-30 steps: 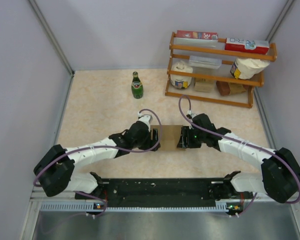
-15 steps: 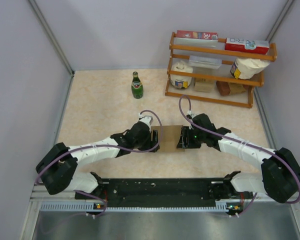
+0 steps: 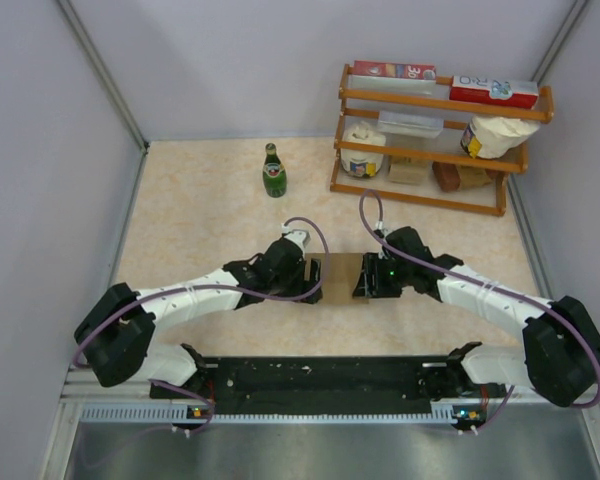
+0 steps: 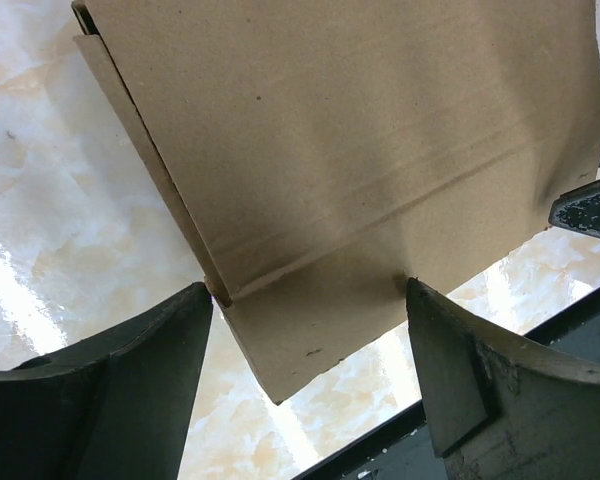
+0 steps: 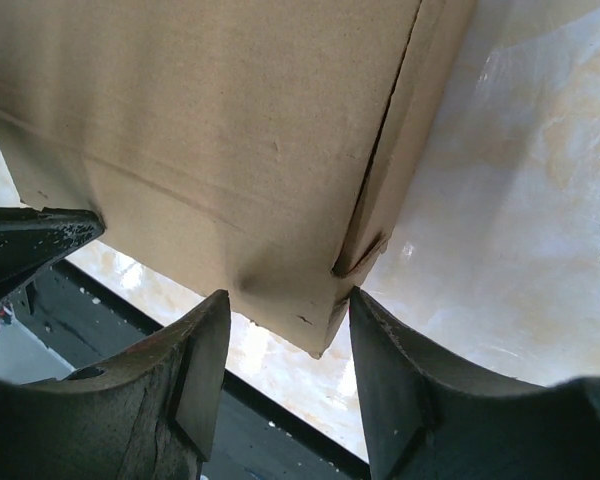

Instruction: Fold the paper box

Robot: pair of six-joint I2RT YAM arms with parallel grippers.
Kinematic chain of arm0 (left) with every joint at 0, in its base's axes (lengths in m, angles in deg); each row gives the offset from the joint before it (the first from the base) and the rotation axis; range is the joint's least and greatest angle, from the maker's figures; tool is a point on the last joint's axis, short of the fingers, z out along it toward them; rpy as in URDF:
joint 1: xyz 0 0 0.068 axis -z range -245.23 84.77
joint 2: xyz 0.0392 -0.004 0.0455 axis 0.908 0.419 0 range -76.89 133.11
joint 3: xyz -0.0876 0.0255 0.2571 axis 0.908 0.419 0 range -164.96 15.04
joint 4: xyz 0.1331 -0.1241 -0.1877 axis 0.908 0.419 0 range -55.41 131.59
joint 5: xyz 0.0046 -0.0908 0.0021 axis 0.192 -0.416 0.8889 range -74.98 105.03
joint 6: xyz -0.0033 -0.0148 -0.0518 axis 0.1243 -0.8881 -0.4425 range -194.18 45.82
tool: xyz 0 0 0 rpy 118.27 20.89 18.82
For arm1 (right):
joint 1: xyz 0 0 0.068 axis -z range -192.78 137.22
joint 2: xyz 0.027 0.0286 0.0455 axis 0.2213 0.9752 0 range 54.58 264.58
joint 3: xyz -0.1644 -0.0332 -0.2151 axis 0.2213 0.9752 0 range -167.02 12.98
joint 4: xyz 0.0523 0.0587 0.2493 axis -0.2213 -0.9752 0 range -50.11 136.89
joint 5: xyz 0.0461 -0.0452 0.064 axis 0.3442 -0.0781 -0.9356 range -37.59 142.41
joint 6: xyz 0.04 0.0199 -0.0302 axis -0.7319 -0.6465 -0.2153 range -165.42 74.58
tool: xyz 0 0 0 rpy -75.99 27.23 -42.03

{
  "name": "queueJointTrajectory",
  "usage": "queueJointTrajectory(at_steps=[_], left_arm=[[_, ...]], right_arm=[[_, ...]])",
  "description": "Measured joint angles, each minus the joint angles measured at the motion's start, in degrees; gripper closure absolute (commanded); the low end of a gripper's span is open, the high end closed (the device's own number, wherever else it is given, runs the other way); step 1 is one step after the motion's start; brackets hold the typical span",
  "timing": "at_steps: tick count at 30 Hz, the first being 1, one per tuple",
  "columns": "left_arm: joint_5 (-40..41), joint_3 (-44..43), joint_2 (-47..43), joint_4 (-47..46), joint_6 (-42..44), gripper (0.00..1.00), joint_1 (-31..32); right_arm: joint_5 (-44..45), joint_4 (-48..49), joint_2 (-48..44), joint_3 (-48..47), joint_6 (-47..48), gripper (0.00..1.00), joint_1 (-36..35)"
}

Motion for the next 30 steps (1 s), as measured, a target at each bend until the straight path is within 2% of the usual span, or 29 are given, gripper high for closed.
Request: queueJointTrajectory(at_steps=[6, 14, 30], left_arm=[[-1.4, -1.0, 0.4, 1.9, 0.7, 0.19, 0.0], [-2.4, -1.0, 1.0, 3.0, 0.9, 0.27, 0.0], [-2.9, -1.0, 1.6, 3.1, 0.8, 0.33, -0.2]], right_arm=[[-0.7, -1.1, 0.0, -0.3, -0.2, 0.5, 0.2], [-1.2, -2.3, -0.8, -1.2, -0.2, 0.54, 0.4], [-1.6, -2.6, -0.9, -1.2, -0.2, 0.56, 0.9]])
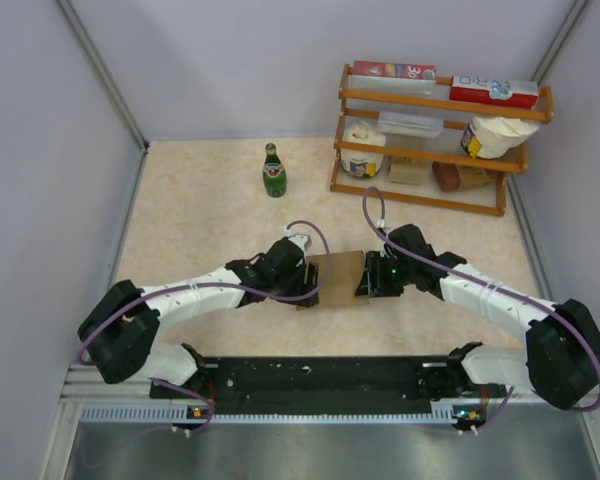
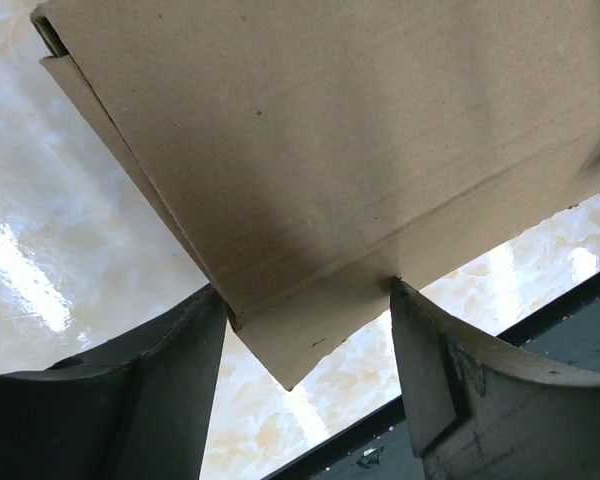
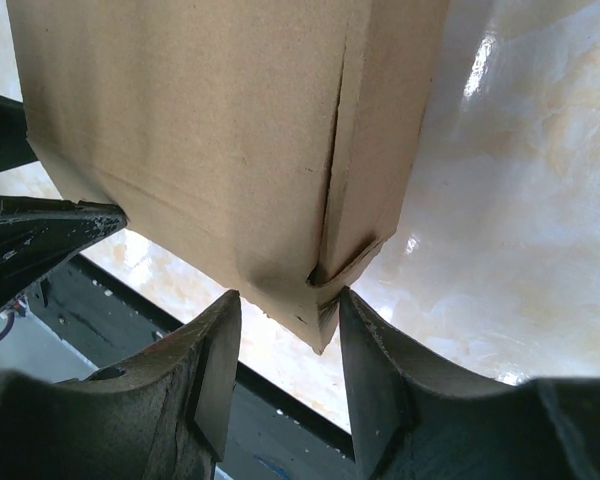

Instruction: Fold the paper box

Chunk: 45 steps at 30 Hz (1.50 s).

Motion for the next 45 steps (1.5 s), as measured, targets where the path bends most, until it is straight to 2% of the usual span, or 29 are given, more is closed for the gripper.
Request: queueJointTrajectory(at_steps=[23, 27, 37, 45], left_arm=[[-4.2, 0.0, 0.4, -3.1, -1.8, 0.56, -1.9], [-4.6, 0.1, 0.7, -3.5, -2.0, 0.56, -2.1], [-4.3, 0.1, 1.0, -3.6, -1.7, 0.38, -2.2], [-3.7, 0.1, 1.3, -3.8, -1.2, 0.36, -2.2]], right_arm=[[0.2, -1.3, 0.9, 0.0, 0.0, 0.55, 0.4], [0.2, -1.3, 1.0, 0.0, 0.0, 0.55, 0.4], [0.1, -1.3, 1.0, 0.0, 0.0, 0.5, 0.5], [-1.0, -1.2, 1.0, 0.0, 0.0, 0.46, 0.7]])
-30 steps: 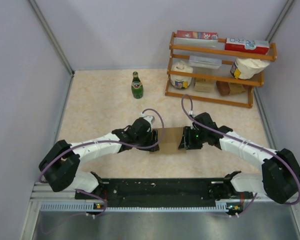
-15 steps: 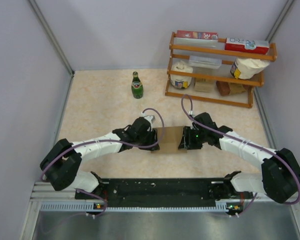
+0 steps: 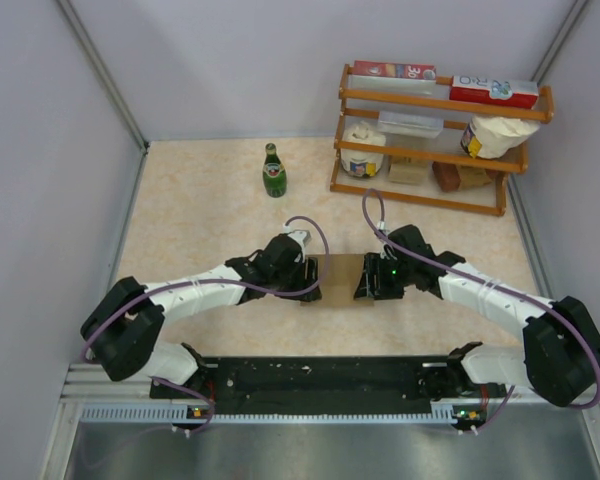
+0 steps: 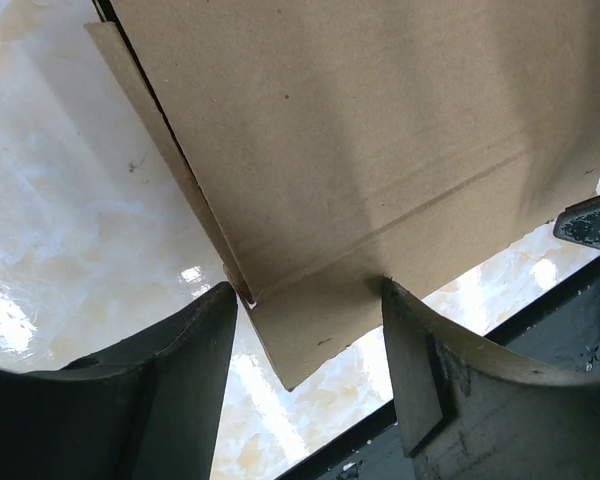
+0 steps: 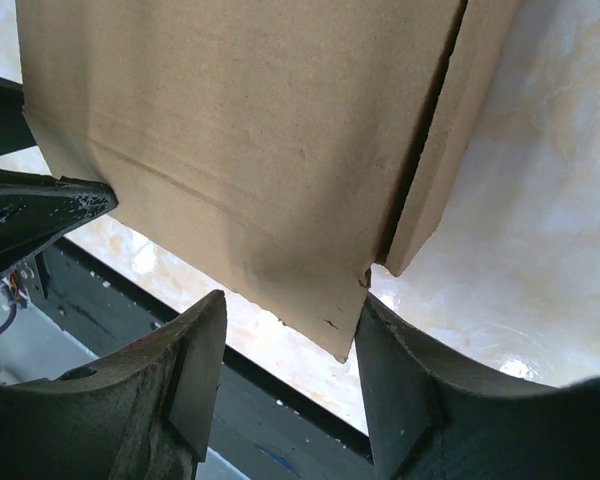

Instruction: Fold the paper box

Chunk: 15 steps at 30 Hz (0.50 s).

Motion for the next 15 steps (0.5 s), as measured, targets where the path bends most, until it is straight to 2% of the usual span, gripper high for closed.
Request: queueJointTrajectory(at_steps=[15], left_arm=[[-0.2, 0.0, 1.9, -1.6, -0.1, 0.36, 0.1]], right_arm=[[0.1, -1.9, -2.3, 0.0, 1.6, 0.37, 1.3]])
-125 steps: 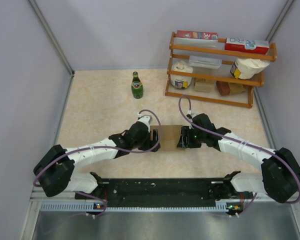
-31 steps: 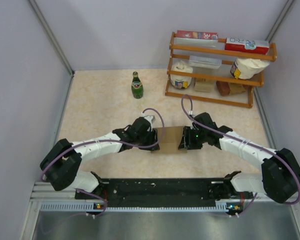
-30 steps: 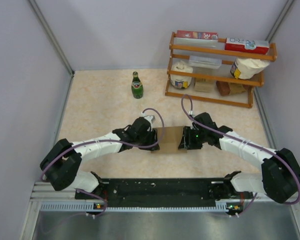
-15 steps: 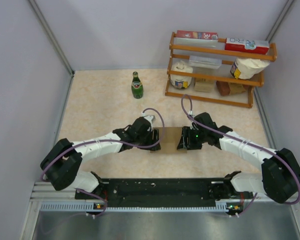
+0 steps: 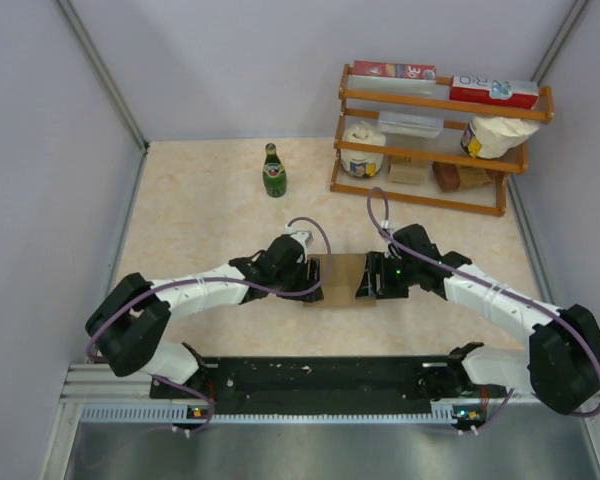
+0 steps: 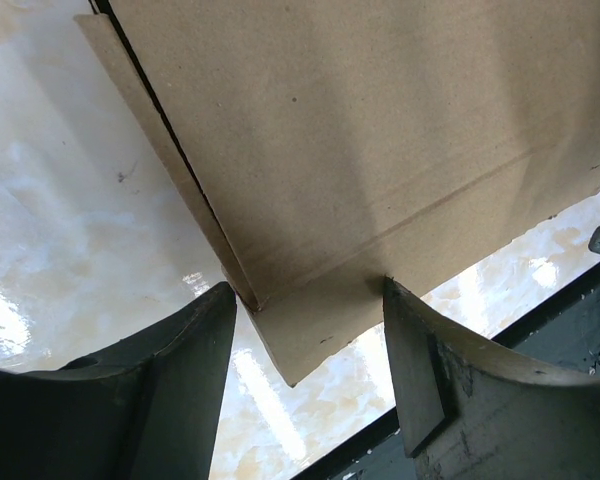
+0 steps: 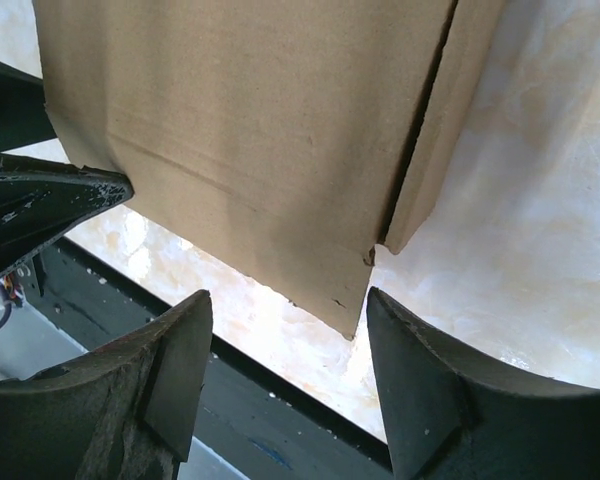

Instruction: Fold the paper box

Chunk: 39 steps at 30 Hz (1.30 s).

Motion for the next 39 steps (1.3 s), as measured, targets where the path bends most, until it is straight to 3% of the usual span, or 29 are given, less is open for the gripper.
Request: queueJointTrajectory(at_steps=[22, 39], left_arm=[[0.4, -0.5, 2.6, -2.3, 0.9, 0.34, 0.0], [0.9, -1.0, 2.6, -1.9, 2.2, 0.34, 0.0]], right_arm=[[4.1, -1.6, 0.8, -3.8, 3.9, 0.36, 4.2], [4.0, 4.5, 13.6, -9.5, 6.0, 0.43, 6.0]])
